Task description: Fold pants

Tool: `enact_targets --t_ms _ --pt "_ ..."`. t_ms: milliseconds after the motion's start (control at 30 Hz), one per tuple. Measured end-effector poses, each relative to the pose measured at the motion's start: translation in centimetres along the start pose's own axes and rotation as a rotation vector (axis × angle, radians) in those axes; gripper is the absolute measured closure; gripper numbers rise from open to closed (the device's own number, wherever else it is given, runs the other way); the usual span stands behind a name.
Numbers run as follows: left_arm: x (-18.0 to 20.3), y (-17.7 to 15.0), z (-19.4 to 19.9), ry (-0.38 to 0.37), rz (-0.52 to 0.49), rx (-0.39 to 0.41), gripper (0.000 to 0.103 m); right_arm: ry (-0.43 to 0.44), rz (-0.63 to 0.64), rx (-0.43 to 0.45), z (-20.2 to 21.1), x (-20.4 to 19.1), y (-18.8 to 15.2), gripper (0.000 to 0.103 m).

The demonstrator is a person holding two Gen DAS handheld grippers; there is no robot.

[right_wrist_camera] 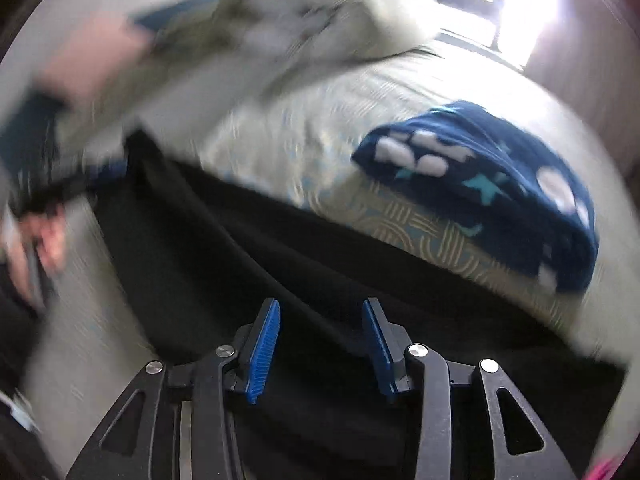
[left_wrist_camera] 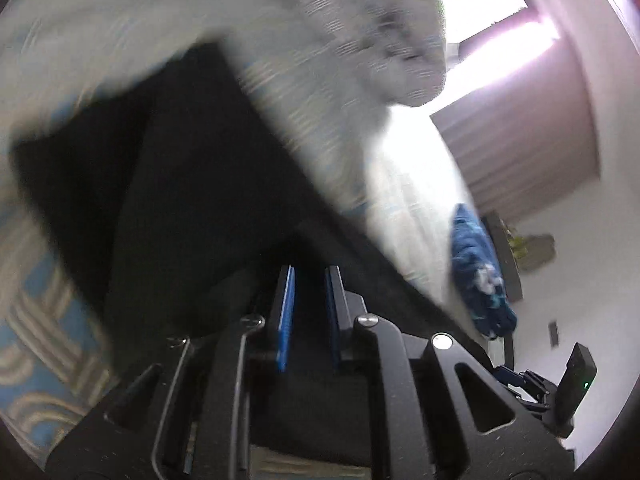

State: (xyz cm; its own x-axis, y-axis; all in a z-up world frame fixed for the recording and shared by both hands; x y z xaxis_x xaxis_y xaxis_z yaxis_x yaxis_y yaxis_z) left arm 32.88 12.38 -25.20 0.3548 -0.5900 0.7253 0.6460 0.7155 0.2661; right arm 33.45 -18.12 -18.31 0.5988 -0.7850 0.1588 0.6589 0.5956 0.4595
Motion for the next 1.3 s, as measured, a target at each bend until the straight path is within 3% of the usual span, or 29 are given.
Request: enact_targets --t_ms 33,100,167,233,333,500,600,733,767,800,900,967,1000,1067,1200,1300 --pt "-0.6 -0.1 0.5 -0.011 0.002 0.009 0.101 0.025 0.02 -0.012 -0.9 0.0 -0.2 0.06" --pt "-1.7 0.1 2.5 0.029 -0.014 0.042 0.1 0.05 0.041 -0.025 -1.7 0.2 0.0 0.06" --pt "-2.9 1.3 5.4 0.059 -0.016 0.11 0.092 0.063 0.084 -0.032 -2.5 0.0 0.5 0.06" --pt "-4.4 3.0 8.1 0.122 -0.016 0.186 0.07 0.053 0.103 -0.028 -2.9 0.0 0.8 0.059" --pt "-5.3 5.2 11.4 0.169 -0.008 0.264 0.067 0.065 0.105 -0.016 -3.6 -0.2 0.9 0.059" --pt "1.4 3.9 10.6 0.033 -0.118 0.215 0.067 0.075 0.128 -0.01 -4.0 -0.4 1.3 0.06" --pt "4.7 2.1 6.6 -0.025 -0.176 0.13 0.067 0.11 0.151 -0.02 -4.0 -0.7 1.6 0.065" --pt "2.6 -0.3 -0.2 0.03 -0.179 -0.008 0.067 0.134 0.201 -0.064 -4.7 -1.1 1.4 0.074" --pt "1.5 -0.8 -1.1 0.041 -0.179 -0.015 0.071 0.137 0.213 -0.081 -5.1 -1.0 1.3 0.074" --pt "1.4 -0.6 -0.9 0.027 -0.204 0.029 0.083 0.126 0.22 -0.095 -5.6 -0.8 1.1 0.074" --pt "0.8 -0.4 -0.3 -0.015 -0.154 0.009 0.083 0.159 0.226 -0.127 -6.7 -1.0 0.4 0.073" --pt "0.6 -0.6 -0.2 -0.013 -0.163 0.018 0.087 0.159 0.227 -0.103 -6.8 -1.1 0.5 0.073" --pt "0.8 -0.7 -0.3 -0.01 -0.166 0.02 0.087 0.159 0.218 -0.108 -6.8 -1.0 0.5 0.079" --pt "1.0 -0.7 -0.3 -0.01 -0.166 0.02 0.087 0.138 0.215 -0.113 -6.5 -0.8 0.8 0.101" --pt "1.0 -0.6 -0.5 -0.016 -0.163 0.022 0.087 0.067 0.19 -0.087 -5.7 0.1 2.0 0.102" --pt "0.9 -0.6 -0.4 -0.019 -0.163 0.024 0.087 0.062 0.177 -0.081 -5.6 0.5 2.4 0.102"
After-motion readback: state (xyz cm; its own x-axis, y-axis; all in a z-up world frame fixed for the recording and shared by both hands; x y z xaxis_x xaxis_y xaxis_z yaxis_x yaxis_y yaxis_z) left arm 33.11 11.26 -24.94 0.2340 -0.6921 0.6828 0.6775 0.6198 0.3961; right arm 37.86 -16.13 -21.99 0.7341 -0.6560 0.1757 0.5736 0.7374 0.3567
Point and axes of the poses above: each gripper's, at about its wrist camera, not at the fingertips, and z roughly against the way its jaws point, x to its right, y to its top, the point moved 10 cm from there along -z, roughly the way its jaws point, and after that the axes turned 7 degrees about z, right-handed, at the moved point
